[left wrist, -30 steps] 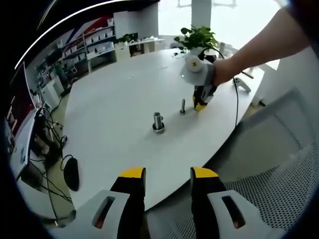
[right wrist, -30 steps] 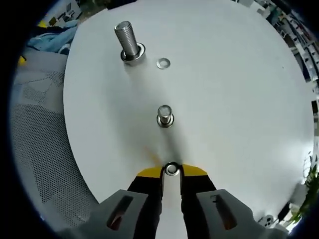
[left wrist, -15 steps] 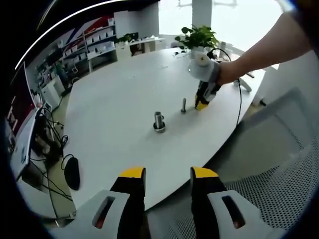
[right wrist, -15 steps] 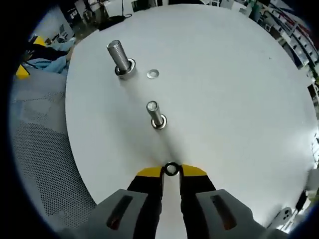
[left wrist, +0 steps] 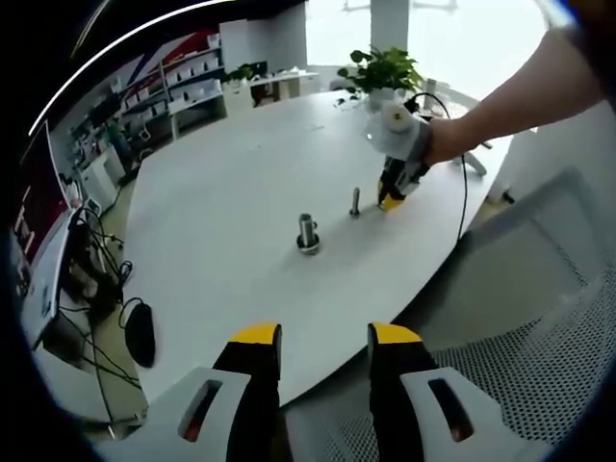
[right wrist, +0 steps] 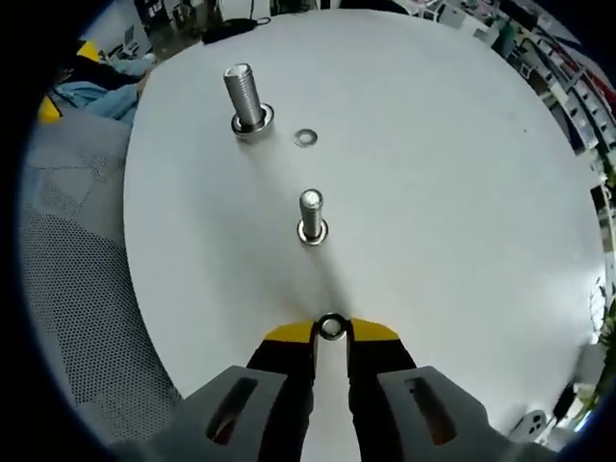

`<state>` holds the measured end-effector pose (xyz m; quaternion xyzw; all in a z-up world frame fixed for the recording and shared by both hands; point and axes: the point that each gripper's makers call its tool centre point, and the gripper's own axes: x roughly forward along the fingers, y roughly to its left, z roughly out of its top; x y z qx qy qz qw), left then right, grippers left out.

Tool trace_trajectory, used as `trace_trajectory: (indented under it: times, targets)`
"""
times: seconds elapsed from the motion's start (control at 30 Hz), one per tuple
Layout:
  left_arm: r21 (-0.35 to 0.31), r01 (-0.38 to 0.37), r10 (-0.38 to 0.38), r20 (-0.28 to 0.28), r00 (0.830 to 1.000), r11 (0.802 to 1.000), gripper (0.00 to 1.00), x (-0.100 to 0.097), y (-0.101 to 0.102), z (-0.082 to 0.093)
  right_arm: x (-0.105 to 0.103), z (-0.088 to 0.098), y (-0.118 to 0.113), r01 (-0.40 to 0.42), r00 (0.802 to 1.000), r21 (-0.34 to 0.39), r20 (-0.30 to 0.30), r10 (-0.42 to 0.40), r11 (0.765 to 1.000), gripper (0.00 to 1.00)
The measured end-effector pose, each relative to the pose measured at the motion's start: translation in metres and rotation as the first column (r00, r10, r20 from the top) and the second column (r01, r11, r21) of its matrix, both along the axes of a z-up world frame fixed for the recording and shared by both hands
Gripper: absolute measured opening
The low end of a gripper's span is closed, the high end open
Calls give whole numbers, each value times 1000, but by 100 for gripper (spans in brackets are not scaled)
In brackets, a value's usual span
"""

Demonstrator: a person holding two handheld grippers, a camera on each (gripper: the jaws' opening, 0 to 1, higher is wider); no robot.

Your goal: Place the washer onto the threaded stud by aligning its center hole with the stud, sliding it down to the base, and recovering from edge contact or off-axis alignment until the washer reaches the visible bottom stop.

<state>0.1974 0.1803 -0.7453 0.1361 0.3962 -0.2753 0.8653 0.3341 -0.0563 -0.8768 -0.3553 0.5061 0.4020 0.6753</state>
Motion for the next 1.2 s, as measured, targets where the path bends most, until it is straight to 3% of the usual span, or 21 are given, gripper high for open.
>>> trace_trajectory:
  times: [0.2,0.67,1.0,1.2]
  targets:
    - [-3,1,-1,-1,1000,1000,34,0,0,-1,-1,2,4,-3,1000,16,8,3,1000,13]
    - [-2,5,-5,3,1000,1000,34,0,-1,1,12,47,34,-30,995,121,94,19,992,13]
    - [-8,2,-2,9,1000,1000,34,1,-1,2,15,70,46,-87,989,139,134,69,986,13]
    - [-7,3,-3,8,1000,1000,34,0,-1,1,16,74,55,-119,984,140,146,98,983,13]
